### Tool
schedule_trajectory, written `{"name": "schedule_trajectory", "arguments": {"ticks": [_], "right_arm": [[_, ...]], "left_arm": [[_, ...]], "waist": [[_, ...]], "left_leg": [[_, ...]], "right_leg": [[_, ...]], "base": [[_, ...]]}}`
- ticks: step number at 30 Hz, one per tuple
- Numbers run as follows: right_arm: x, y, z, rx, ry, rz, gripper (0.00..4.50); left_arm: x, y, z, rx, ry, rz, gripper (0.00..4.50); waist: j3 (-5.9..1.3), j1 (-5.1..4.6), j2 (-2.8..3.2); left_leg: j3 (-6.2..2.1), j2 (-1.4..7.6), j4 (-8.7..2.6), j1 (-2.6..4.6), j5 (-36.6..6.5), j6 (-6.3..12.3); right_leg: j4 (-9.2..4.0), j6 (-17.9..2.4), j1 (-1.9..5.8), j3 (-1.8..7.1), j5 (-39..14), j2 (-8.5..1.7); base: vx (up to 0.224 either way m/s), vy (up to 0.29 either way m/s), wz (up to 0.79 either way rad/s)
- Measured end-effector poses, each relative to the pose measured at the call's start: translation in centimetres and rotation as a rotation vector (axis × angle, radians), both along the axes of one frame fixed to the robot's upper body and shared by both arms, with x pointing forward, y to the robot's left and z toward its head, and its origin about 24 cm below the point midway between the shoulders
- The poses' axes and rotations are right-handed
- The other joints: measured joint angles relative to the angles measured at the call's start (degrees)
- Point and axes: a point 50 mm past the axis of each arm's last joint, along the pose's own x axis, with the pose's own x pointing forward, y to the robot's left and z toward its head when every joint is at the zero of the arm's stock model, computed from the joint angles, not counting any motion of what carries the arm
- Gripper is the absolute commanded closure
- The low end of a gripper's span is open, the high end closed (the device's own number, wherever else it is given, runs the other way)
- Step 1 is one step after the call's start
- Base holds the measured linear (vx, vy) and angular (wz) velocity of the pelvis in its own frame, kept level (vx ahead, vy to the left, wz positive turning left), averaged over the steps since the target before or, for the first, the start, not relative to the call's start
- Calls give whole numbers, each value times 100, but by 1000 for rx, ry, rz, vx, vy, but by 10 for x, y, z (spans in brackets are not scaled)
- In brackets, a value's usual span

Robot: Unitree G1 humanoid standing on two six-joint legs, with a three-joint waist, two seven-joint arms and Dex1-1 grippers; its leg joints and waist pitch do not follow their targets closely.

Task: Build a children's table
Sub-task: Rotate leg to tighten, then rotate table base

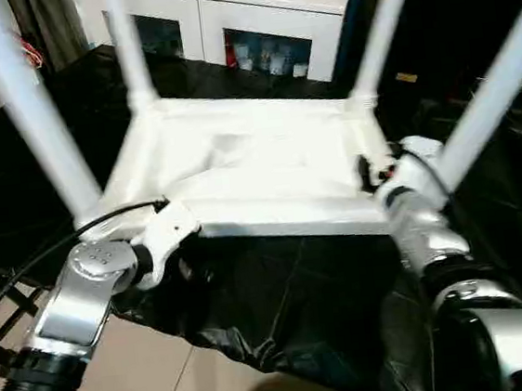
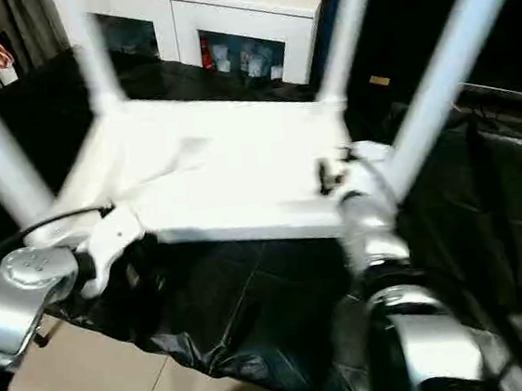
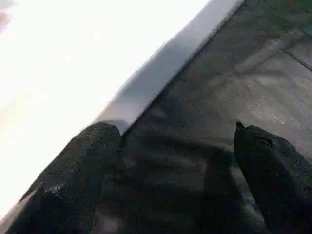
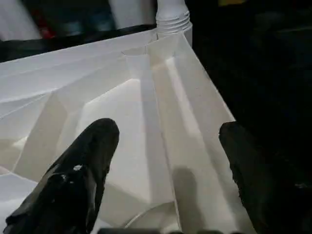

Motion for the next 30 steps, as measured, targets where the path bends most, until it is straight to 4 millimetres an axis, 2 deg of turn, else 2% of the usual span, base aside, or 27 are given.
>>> {"name": "schedule_trajectory", "arguments": {"ticks": [3, 5, 8, 11, 13, 18, 22, 25, 30], "right_arm": [[0, -12, 5, -31, -26, 20, 76], [1, -12, 9, -59, -50, 76, 76], [-6, 0, 11, -95, -131, 255, 76], [-18, 25, 4, -82, -174, 439, 76], [-27, 37, 0, -62, -180, 533, 59], [-53, 41, -10, -3, -174, 624, 12], [-72, 43, -9, -8, -178, 700, 12], [-84, 40, -11, -19, -144, 721, 12], [-90, 33, -9, -56, -86, 743, 12]], "left_arm": [[3, -1, 3, -61, -82, 65, 7], [1, -1, 5, -122, -141, 107, 7], [-9, -8, 4, -295, -211, 202, 7], [-19, -9, -2, -370, -250, 304, 7], [-23, -1, -5, -389, -296, 412, 2], [-42, 28, -13, -388, -415, 691, 0], [-46, 37, -8, -375, -484, 824, 0], [-41, 43, -3, -379, -516, 866, 0], [-18, 55, 12, -415, -554, 878, 0]], "waist": [[1, -39, 22], [-1, -89, 30], [-8, -163, 48], [-8, -218, 53], [-7, -210, 54], [-13, -131, 38], [-23, -71, 23], [-23, -57, 23], [-26, -59, 20]], "left_leg": [[-1, 1, 8, -11, -2, 4], [-4, 6, 8, -11, -3, 5], [-5, 7, 7, -10, -6, 9], [-15, 16, 4, -7, -6, 9], [-19, 16, 1, -4, -6, 9], [-19, 13, 1, 1, -6, 10], [-19, 12, -1, 4, -6, 10], [-20, 11, -1, 4, -6, 10], [-23, 8, -4, 13, -6, 10]], "right_leg": [[0, 0, -6, -1, 0, 1], [0, -1, -6, -5, -1, 4], [-3, -3, -5, -8, -5, 5], [-1, -8, -6, -14, -8, 17], [-2, -7, -4, -16, -10, 17], [-26, 28, 16, -13, -27, 16], [-37, 34, 29, -10, -29, 15], [-37, 39, 27, -11, -26, 15], [-34, 42, 27, -11, -25, 15]], "base": [[0, 0, 0], [0, 0, 0], [0, 0, 0], [0, 0, 0], [0, 0, 0], [0, 0, 0], [0, 0, 0], [0, 0, 0], [0, 0, 0]]}}
